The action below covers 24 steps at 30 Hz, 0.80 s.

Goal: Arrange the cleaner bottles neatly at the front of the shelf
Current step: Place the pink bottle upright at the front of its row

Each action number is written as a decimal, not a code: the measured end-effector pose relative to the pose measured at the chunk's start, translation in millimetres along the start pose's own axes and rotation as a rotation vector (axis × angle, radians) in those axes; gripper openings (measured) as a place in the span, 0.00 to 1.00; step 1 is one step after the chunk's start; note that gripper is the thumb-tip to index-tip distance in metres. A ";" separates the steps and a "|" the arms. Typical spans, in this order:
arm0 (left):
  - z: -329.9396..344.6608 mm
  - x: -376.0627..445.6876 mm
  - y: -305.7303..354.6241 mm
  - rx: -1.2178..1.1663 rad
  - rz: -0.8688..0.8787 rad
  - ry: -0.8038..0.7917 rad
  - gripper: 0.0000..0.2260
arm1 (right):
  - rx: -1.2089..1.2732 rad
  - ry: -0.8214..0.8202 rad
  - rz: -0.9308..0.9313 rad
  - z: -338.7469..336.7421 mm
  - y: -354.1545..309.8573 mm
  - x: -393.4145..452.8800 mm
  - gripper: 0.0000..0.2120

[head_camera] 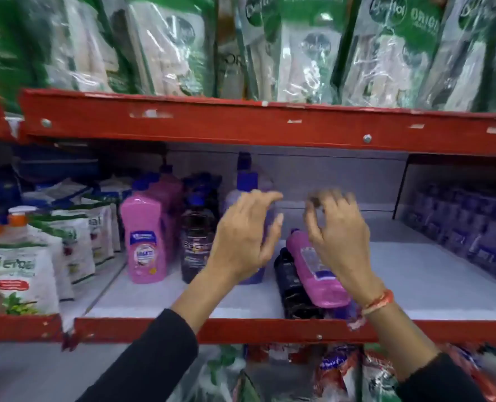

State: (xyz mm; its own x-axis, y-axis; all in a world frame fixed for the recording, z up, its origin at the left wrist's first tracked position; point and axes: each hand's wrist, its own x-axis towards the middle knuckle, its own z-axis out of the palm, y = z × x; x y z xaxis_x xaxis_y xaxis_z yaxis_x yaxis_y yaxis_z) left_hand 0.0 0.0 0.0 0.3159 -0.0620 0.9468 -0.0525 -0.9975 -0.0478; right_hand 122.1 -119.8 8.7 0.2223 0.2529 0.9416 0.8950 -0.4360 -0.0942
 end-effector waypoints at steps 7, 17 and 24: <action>85.8 -12.2 8.6 -0.486 -1.089 -0.728 0.18 | 0.101 -1.034 0.636 22.3 78.8 -16.1 0.23; 88.3 -19.1 2.8 -0.959 -1.276 -0.594 0.11 | 0.761 -0.909 0.971 -3.8 47.1 -18.5 0.06; 17.0 -28.3 -8.2 -1.009 -1.015 -0.311 0.14 | 0.992 -0.617 0.848 -13.1 -10.5 -28.9 0.16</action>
State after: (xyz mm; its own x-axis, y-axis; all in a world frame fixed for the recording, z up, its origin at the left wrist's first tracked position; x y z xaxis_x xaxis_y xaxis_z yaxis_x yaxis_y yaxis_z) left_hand 7.6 9.4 -31.8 0.8014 0.5018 0.3255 -0.2729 -0.1775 0.9455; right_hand 101.2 -133.9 -13.3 0.7121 0.6649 0.2254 0.2481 0.0620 -0.9667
